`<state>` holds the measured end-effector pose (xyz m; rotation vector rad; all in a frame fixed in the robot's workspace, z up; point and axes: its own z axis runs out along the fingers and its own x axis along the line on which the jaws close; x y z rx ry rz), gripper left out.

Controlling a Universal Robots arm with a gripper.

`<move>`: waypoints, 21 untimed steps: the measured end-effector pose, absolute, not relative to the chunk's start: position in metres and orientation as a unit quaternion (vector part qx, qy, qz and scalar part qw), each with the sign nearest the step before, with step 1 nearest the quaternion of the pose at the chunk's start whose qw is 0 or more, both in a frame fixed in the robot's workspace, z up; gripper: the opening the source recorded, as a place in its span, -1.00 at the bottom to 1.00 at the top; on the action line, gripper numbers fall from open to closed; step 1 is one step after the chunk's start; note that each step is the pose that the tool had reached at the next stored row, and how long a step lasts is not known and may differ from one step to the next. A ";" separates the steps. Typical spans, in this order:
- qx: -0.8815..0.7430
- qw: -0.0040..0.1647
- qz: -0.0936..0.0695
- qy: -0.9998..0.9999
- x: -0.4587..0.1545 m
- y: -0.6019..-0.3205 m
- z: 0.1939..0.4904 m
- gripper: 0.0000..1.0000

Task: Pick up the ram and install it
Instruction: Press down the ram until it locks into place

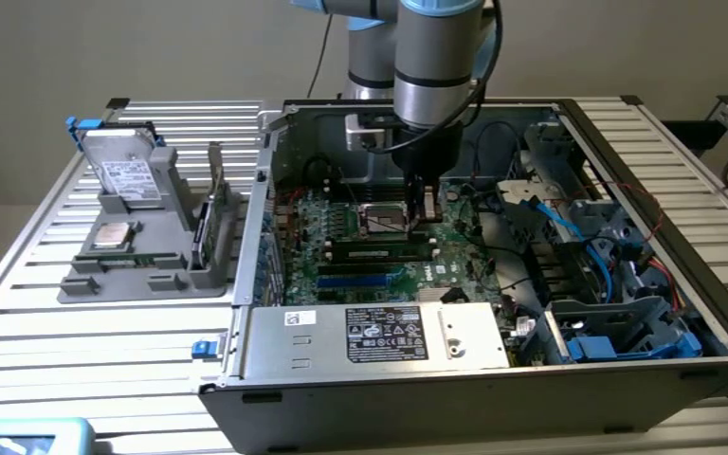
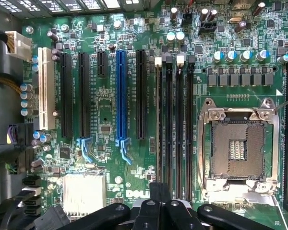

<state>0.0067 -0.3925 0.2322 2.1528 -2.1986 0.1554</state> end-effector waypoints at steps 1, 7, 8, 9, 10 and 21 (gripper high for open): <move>0.698 0.030 0.051 -0.713 0.007 -0.392 0.232 -0.79; 0.698 0.029 0.052 -0.713 0.007 -0.392 0.230 -0.79; 0.698 0.029 0.052 -0.713 0.007 -0.392 0.229 -0.79; 0.698 0.029 0.052 -0.713 0.007 -0.392 0.229 -0.79; 0.698 0.029 0.052 -0.713 0.007 -0.392 0.229 -0.79; 0.698 0.028 0.052 -0.713 0.007 -0.393 0.227 -0.79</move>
